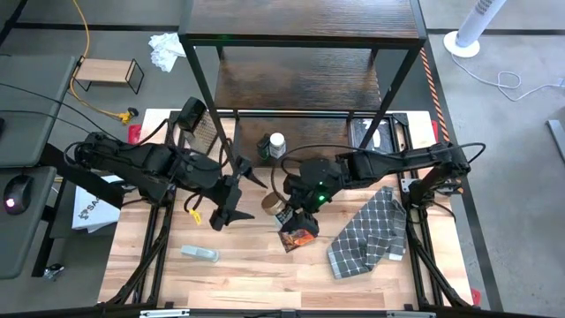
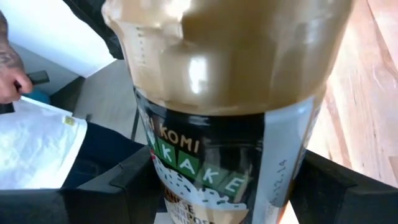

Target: Shelf spices

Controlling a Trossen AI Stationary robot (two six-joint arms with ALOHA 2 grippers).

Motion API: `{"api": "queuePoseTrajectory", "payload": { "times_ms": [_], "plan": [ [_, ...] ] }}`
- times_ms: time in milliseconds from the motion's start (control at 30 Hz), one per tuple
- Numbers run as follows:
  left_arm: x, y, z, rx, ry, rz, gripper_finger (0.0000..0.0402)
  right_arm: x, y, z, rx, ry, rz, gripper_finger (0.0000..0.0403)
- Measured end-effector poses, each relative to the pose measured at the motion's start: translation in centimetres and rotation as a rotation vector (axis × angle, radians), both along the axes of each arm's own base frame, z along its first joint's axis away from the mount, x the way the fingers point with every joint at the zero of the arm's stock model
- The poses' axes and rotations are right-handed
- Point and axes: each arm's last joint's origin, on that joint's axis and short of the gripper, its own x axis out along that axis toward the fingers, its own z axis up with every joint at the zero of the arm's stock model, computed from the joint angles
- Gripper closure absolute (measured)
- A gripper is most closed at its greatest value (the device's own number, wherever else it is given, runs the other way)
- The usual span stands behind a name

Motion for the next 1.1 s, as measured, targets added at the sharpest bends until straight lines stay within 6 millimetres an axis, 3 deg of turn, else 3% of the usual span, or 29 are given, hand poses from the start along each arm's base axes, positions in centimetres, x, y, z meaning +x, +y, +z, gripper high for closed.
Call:
{"api": "queuePoseTrajectory", "payload": {
  "times_ms": [233,567,1100],
  "plan": [
    [-0.3,-1.4,0.3,-0.005,-0.038,-0.048,0.0016,0.0,-0.3,0.1,-0.001,-0.002,-0.01,0.0139],
    [0.5,-1.8,-0.4,0.011,-0.022,0.025,0.0016,0.3,-1.3,0.3,0.001,-0.033,-0.03,0.0139],
    [-0.3,-3.4,-0.5,-0.056,-0.012,0.097,0.0016,0.3,-2.3,0.4,-0.029,-0.052,-0.025,0.0139]
  ]
}}
